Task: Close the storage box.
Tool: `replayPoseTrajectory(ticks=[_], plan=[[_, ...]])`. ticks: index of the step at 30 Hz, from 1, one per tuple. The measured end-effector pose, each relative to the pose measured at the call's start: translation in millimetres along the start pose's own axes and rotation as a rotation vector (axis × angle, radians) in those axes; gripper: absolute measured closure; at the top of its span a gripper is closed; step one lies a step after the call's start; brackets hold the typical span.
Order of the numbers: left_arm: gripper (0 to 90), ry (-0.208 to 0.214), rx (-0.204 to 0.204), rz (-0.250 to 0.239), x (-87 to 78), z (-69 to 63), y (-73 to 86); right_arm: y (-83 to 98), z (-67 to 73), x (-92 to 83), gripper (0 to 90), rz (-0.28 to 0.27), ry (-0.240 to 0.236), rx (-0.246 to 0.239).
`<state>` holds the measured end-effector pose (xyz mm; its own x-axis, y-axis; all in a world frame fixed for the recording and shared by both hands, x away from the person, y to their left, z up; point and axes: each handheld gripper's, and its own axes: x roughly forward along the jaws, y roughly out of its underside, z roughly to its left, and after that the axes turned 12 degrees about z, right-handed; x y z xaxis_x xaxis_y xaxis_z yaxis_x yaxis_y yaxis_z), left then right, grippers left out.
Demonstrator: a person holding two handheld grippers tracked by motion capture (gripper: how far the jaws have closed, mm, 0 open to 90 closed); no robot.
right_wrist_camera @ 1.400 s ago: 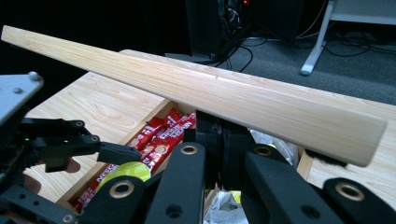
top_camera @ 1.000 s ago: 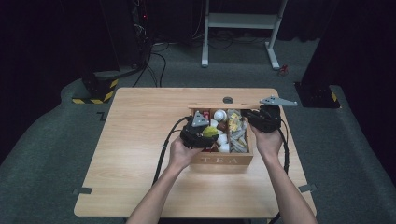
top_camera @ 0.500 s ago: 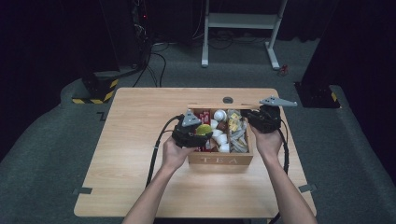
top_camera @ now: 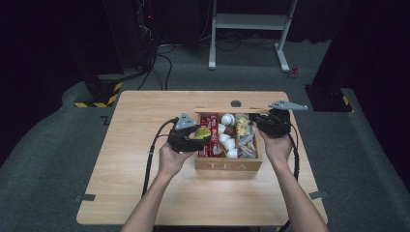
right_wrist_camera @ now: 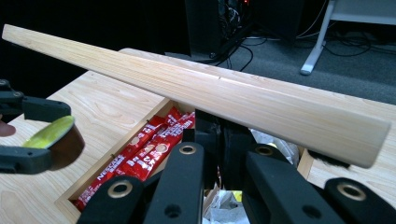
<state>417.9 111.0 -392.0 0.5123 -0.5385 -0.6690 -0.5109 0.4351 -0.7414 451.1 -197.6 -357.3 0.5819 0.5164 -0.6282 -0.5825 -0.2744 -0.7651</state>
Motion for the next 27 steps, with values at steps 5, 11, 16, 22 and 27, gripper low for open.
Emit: replayPoseTrajectory(ticks=[5,11,16,22,27], plan=[[39.1,-0.011,-0.012,-0.008,-8.1,5.4,2.8,0.2,0.3,-0.3,87.6,0.001,-0.001,-0.001],[39.1,-0.027,-0.025,-0.016,-18.3,12.6,8.8,1.1,0.8,-0.9,87.7,0.001,-0.002,-0.003],[39.1,-0.038,-0.047,-0.040,-29.2,19.5,13.8,1.5,1.2,-1.0,87.7,0.003,-0.002,-0.006],[39.1,-0.051,-0.057,-0.047,-37.9,24.6,18.9,2.3,1.3,-1.0,87.7,0.002,-0.001,-0.006],[39.1,-0.066,-0.073,-0.049,-44.0,31.4,26.2,3.6,1.7,-1.2,87.7,0.007,-0.001,-0.009]])
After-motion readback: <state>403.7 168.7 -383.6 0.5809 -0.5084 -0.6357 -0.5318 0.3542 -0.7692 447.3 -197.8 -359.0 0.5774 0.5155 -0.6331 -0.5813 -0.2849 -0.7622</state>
